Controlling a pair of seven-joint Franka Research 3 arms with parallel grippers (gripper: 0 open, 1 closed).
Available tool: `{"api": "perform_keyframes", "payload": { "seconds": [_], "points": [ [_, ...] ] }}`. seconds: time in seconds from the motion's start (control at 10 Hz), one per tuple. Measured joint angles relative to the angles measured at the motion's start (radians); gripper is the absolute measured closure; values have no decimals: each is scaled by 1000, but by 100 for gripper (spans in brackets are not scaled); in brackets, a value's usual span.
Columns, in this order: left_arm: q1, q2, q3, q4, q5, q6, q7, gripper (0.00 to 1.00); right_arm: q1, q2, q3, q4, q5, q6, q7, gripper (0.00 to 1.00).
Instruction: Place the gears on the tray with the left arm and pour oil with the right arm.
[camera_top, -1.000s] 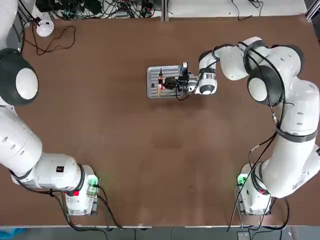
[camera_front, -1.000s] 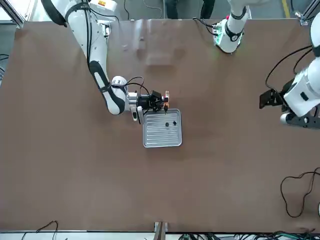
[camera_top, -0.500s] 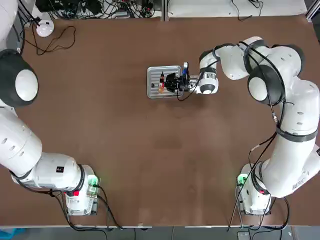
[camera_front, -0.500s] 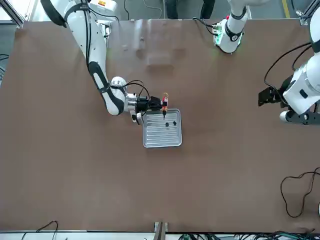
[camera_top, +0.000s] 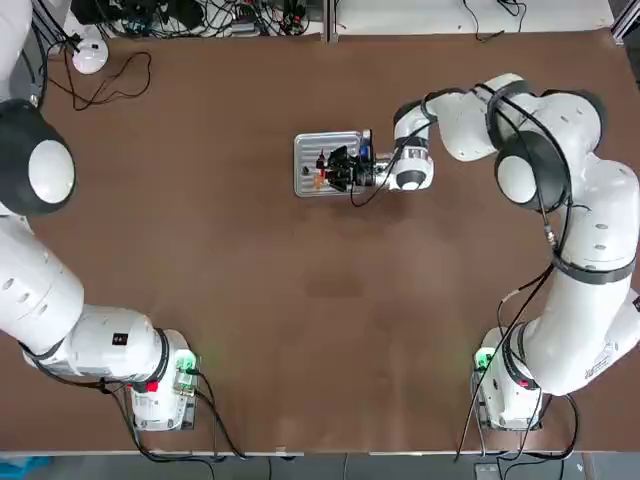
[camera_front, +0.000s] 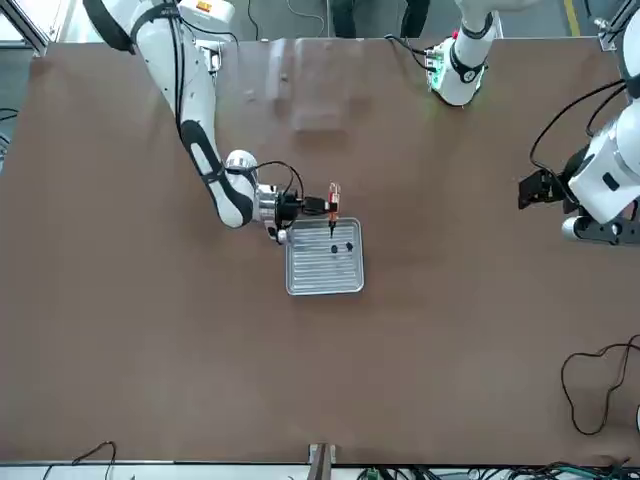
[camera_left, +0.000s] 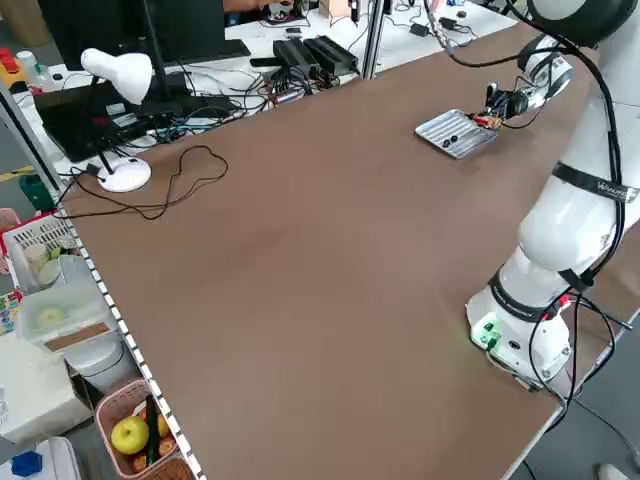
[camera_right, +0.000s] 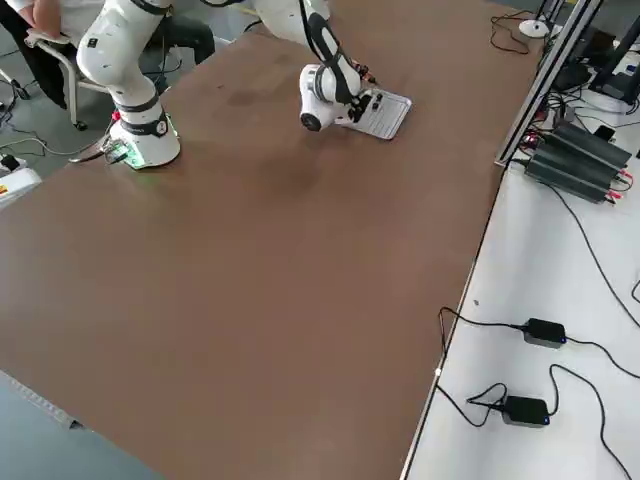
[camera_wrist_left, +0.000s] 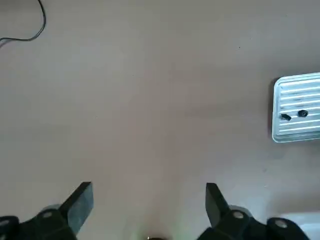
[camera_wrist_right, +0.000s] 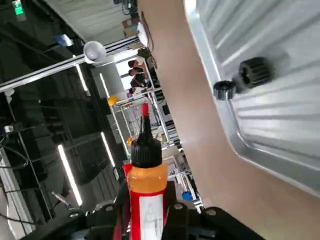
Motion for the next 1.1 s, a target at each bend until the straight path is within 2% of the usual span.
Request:
{"api": "perform_keyframes", "payload": {
  "seconds": [0.6,1.1],
  "points": [
    [1,0,0,-8,0,32,0,1,-2,0,11,7,0,50,111,69],
    [4,-8,0,-6,0,56,0,1,-3,0,11,18,0,53,130,69]
  ]
}}
